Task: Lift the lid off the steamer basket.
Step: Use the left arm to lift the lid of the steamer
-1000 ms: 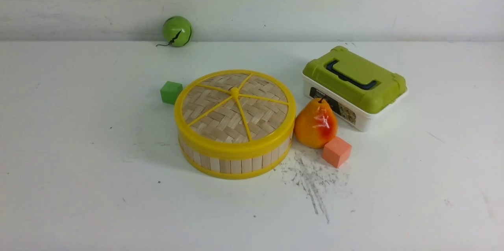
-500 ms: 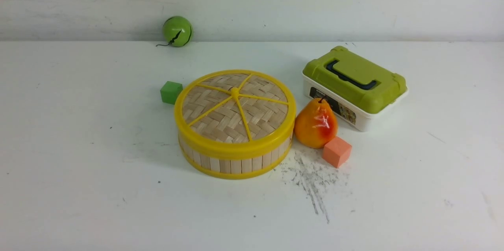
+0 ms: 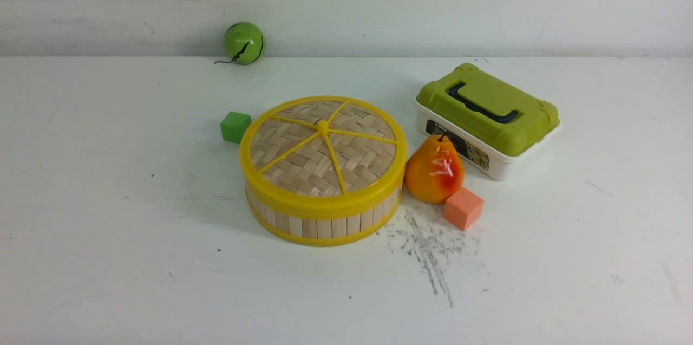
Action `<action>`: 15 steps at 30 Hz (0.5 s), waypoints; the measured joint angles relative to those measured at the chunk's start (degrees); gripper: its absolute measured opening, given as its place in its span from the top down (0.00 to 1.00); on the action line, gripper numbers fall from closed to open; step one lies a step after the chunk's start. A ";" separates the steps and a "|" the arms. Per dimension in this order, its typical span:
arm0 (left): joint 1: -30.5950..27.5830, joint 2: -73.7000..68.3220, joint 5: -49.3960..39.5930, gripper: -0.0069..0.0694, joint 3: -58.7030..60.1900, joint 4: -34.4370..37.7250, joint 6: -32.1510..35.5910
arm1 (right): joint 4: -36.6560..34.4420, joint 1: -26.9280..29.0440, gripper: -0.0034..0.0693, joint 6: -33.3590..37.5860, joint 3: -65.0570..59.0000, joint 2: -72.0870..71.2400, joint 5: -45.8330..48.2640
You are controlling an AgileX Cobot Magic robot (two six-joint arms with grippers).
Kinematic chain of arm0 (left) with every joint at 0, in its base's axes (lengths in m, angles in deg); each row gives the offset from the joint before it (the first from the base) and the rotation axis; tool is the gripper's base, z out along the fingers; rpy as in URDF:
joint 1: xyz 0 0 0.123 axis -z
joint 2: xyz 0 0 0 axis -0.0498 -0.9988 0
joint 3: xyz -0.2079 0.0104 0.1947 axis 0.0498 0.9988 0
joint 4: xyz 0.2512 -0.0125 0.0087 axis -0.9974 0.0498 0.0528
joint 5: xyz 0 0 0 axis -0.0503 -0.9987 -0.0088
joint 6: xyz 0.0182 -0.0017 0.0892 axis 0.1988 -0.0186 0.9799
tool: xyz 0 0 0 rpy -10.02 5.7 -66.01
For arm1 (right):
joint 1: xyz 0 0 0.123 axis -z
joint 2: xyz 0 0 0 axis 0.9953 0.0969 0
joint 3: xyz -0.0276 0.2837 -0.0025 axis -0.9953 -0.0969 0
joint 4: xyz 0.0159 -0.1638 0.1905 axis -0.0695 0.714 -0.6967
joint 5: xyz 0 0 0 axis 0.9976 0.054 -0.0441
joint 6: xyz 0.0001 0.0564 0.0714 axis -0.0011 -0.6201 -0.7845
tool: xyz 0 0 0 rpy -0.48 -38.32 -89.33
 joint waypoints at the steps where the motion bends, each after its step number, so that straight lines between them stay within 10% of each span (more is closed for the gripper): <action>1: 0.00 0.00 1.83 0.79 0.00 0.00 0.00 | 0.00 0.00 0.62 0.00 0.00 0.00 0.00; 15: 0.00 0.00 37.15 0.78 0.00 0.00 -0.21 | 0.00 0.00 0.62 0.00 0.00 0.00 0.00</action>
